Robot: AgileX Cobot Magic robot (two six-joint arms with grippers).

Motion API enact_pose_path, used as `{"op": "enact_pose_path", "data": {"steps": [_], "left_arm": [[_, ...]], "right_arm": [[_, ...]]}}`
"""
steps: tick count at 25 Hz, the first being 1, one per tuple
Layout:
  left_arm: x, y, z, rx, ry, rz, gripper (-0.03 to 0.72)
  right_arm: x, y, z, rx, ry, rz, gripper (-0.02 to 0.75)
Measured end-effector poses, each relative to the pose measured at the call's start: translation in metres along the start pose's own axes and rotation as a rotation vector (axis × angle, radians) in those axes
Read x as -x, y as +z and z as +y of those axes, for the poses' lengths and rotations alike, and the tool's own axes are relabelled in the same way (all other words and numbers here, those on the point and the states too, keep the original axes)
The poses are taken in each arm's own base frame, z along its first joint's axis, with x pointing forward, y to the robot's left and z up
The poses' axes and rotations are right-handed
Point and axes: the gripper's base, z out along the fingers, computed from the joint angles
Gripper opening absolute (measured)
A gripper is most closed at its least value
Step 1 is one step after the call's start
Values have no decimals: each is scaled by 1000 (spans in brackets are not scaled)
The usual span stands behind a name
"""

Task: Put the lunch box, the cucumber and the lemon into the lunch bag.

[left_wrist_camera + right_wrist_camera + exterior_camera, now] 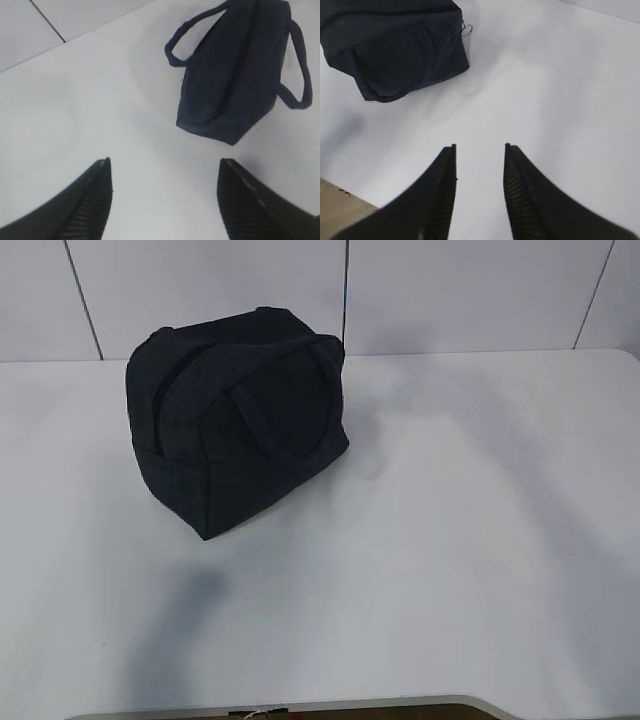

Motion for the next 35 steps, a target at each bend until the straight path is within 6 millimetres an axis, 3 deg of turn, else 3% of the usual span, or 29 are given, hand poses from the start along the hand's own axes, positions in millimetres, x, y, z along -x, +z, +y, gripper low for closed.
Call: {"op": "enact_pose_path", "data": {"steps": [5, 13, 22, 35], "left_arm": [[-46, -40, -10, 3, -14, -31, 475], [-131, -88, -27, 12, -58, -113, 473], [-204, -98, -43, -2, -101, -158, 473], [-295, -91, -61, -17, -128, -286, 456]], "right_arm": [[-26, -28, 12, -37, -20, -23, 274], [-76, -53, 31, -63, -37, -28, 274], [-145, -77, 54, -97, -15, -72, 274], [-252, -51, 75, -118, 70, -132, 274]]}}
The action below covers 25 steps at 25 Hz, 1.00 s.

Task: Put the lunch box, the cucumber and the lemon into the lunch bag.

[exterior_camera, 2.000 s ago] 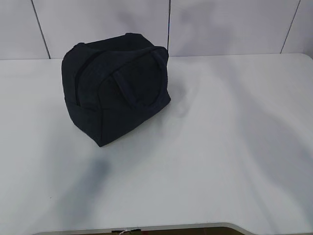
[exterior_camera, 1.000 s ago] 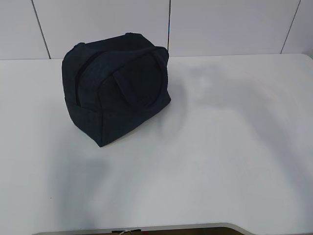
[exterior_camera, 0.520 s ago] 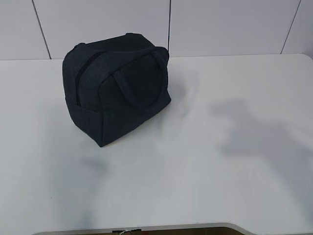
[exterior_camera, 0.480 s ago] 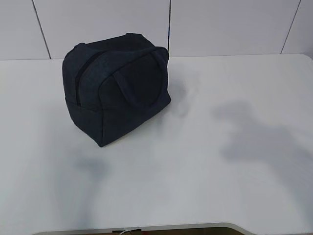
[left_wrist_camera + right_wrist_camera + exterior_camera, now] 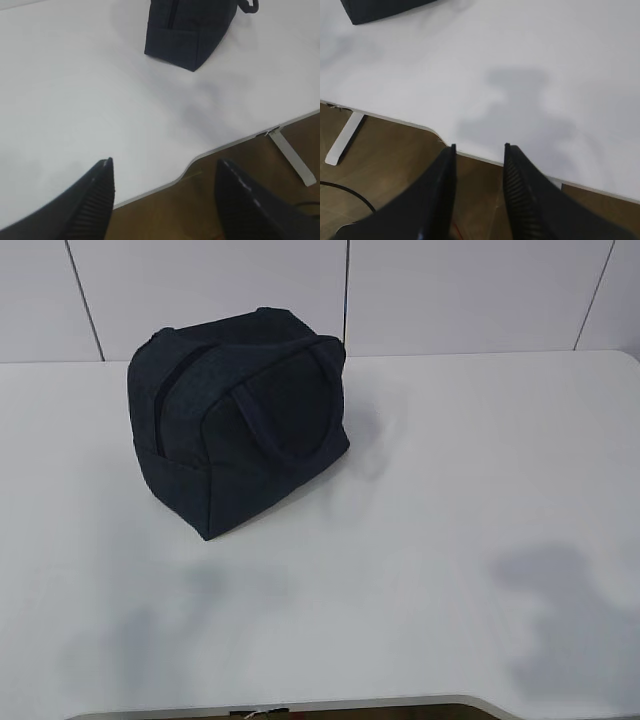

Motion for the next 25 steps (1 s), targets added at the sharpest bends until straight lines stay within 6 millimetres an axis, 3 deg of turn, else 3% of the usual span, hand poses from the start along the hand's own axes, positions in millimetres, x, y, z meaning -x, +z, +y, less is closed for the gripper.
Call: {"op": "enact_pose_path", "data": {"steps": [4, 11, 19, 25], "left_arm": [[-13, -10, 0, 13, 9, -66, 456], [-17, -1, 3, 41, 12, -34, 455], [-33, 38, 3, 3, -13, 16, 455], [-34, 45, 3, 3, 20, 1, 446]], "right_arm": [[-27, 3, 2, -26, -8, -25, 274], [-54, -5, 4, -82, -21, -139, 274], [-56, -3, 3, -101, -5, -151, 274], [-61, 7, 1, -103, 0, -120, 274]]}}
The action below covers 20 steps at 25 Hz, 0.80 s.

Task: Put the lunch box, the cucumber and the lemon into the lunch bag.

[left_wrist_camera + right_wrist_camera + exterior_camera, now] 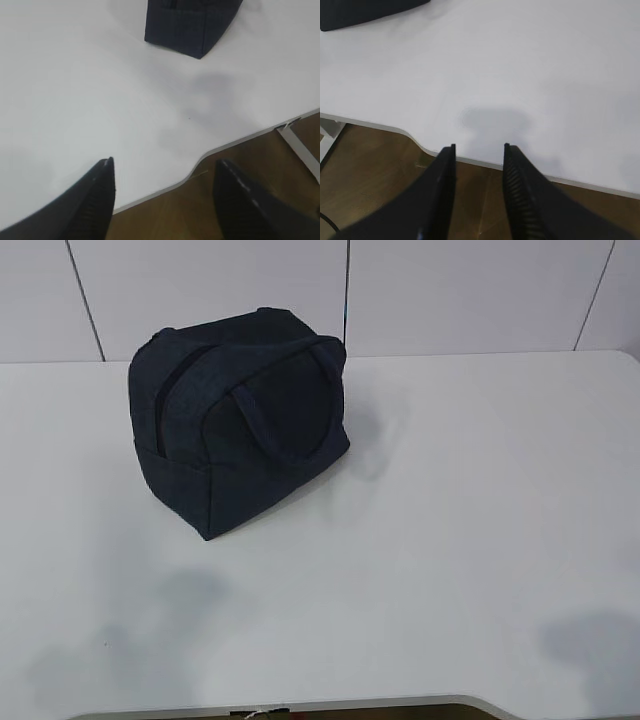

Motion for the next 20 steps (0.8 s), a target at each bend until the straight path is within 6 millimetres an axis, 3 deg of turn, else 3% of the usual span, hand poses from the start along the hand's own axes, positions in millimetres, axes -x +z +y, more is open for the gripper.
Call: {"op": "enact_pose_path", "data": {"steps": [10, 20], "left_arm": [[0, 0, 0, 0, 34, 0, 370], [0, 1, -1, -1, 24, 1, 358]], "right_arm": [[0, 0, -1, -6, 1, -1, 274], [0, 0, -1, -10, 2, -3, 274]]}}
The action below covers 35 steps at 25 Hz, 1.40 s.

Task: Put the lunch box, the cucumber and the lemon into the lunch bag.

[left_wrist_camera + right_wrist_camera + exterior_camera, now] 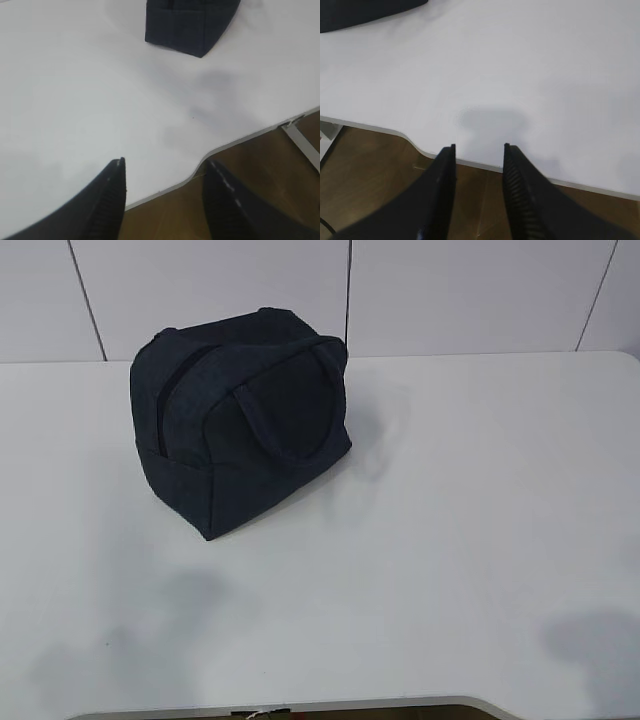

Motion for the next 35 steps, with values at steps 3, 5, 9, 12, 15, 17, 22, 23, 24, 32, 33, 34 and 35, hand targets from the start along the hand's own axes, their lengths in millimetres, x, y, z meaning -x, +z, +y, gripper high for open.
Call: {"op": "enact_pose_path", "data": {"steps": [3, 5, 9, 12, 15, 17, 22, 23, 24, 32, 33, 34, 35], "left_arm": [[0, 1, 0, 65, -39, 2, 352], [1, 1, -1, 135, -79, 4, 350], [1, 2, -1, 200, -117, 6, 348], [1, 2, -1, 202, -118, 6, 344], [1, 2, -1, 202, -118, 6, 335], [1, 2, -1, 202, -118, 6, 329], [1, 2, -1, 202, -118, 6, 321], [1, 2, -1, 202, -118, 6, 318], [1, 2, -1, 202, -118, 6, 315], [1, 2, -1, 202, -118, 6, 307], [1, 2, -1, 202, -118, 6, 307], [1, 2, -1, 202, -118, 6, 307], [1, 2, -1, 202, -118, 6, 307]], "right_arm": [[0, 0, 0, 0, 2, 0, 274], [0, 0, 0, 0, 2, -2, 274], [0, 0, 0, 0, 2, -2, 274], [0, 0, 0, 17, -9, -3, 274], [0, 0, 0, 23, -14, -6, 274], [0, 0, 0, 18, -11, -5, 274], [1, 0, 0, -37, 23, 0, 274], [1, 0, 0, -42, 25, 0, 274], [1, 0, 0, -43, 26, 0, 274], [1, 0, 0, -46, 27, 1, 274], [1, 0, 0, -46, 27, 1, 274], [1, 0, 0, -46, 27, 1, 274], [1, 0, 0, -46, 27, 1, 274]]}}
